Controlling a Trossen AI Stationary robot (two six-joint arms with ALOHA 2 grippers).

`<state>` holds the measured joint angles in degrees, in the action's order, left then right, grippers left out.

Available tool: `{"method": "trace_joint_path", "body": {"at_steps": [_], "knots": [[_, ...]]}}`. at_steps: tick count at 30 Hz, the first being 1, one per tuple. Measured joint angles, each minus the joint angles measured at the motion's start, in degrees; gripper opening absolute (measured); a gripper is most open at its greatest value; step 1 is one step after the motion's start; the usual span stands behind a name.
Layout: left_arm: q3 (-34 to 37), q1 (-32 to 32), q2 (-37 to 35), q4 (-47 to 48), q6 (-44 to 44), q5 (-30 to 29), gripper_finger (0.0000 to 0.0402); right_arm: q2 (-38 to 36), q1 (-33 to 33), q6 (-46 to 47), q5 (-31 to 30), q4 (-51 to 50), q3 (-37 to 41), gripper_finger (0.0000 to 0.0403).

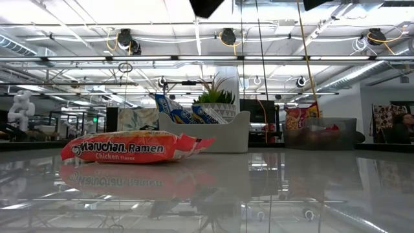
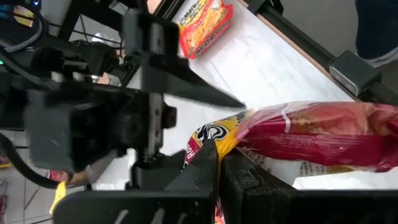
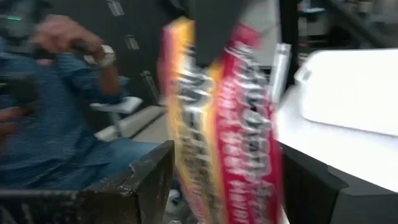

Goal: Sort Maruchan noodles
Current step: Put the red noodle pack into the black bin

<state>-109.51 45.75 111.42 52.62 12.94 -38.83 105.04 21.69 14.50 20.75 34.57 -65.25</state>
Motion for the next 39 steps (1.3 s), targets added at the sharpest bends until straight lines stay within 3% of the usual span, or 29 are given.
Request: {"method": "trace_joint_path", "body": {"at_steps": [4,19,32,39], "knots": [[0.0,0.08,0.0,-0.26,0.14,0.02,0.0003,-0.03,0.07,1.36,4.85,0.83,-0.02,0.0242],[-0.07,-1.74,2.19,-4.73,5.38,2.37,0.0003,0.02,-0.52,4.28,5.01,-3.05,-0.02,0.0236],[-0.07,-3.25,2.6,-3.9,3.49,3.05,0.0003,0.02,-0.77,3.86,9.48,-3.55,-0.01,0.0116],[-0.07,-3.4,2.6,-1.23,-3.65,2.84,0.0006,0.02,-1.62,3.45,9.51,-3.74,-0.02,0.011]]}}
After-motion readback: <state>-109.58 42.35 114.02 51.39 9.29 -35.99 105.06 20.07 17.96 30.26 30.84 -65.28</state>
